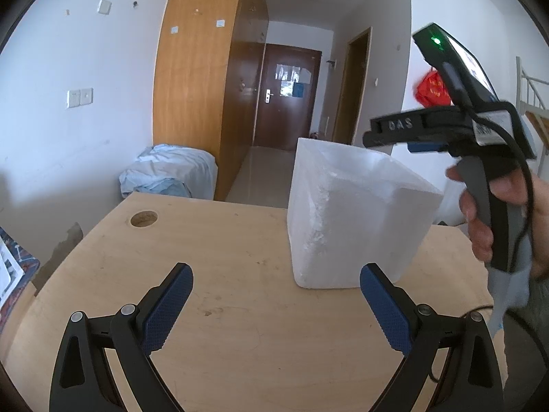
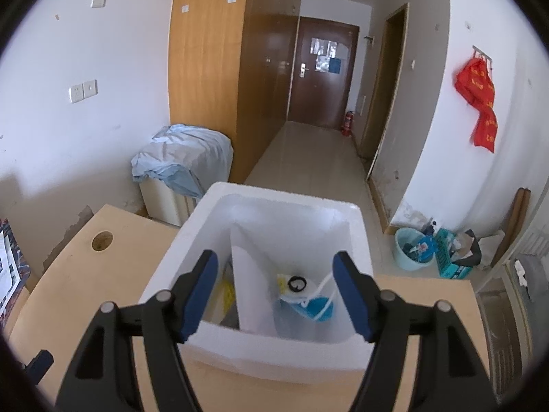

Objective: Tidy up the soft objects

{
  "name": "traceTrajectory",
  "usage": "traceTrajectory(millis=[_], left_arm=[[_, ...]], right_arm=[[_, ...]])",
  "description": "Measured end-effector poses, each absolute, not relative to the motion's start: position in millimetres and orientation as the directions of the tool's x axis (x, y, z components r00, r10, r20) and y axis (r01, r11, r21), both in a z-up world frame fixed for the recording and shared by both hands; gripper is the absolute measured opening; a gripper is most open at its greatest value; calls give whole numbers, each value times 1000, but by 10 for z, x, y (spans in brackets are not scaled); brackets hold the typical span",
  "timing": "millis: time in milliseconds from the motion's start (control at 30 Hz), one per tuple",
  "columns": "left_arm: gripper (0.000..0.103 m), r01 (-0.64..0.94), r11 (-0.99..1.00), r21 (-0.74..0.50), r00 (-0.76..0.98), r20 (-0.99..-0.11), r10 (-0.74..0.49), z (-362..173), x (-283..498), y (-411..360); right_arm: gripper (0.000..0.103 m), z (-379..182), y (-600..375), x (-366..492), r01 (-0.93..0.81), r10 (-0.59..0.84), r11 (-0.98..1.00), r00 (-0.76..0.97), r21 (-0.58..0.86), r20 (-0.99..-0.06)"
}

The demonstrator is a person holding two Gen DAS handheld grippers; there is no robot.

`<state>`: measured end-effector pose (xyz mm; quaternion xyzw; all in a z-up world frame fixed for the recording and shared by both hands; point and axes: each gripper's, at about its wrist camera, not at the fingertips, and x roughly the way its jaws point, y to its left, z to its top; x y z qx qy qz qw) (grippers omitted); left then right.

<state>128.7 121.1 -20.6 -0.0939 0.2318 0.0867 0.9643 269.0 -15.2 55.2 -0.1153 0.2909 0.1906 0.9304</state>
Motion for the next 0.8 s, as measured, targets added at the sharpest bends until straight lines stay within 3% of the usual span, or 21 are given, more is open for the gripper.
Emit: traceTrajectory(millis=[800], left_arm=[[98, -216, 969, -121, 902, -405, 151, 146, 639, 911]], right_arm=[[78, 588, -985, 1291, -389, 326, 921, 805, -26, -495]])
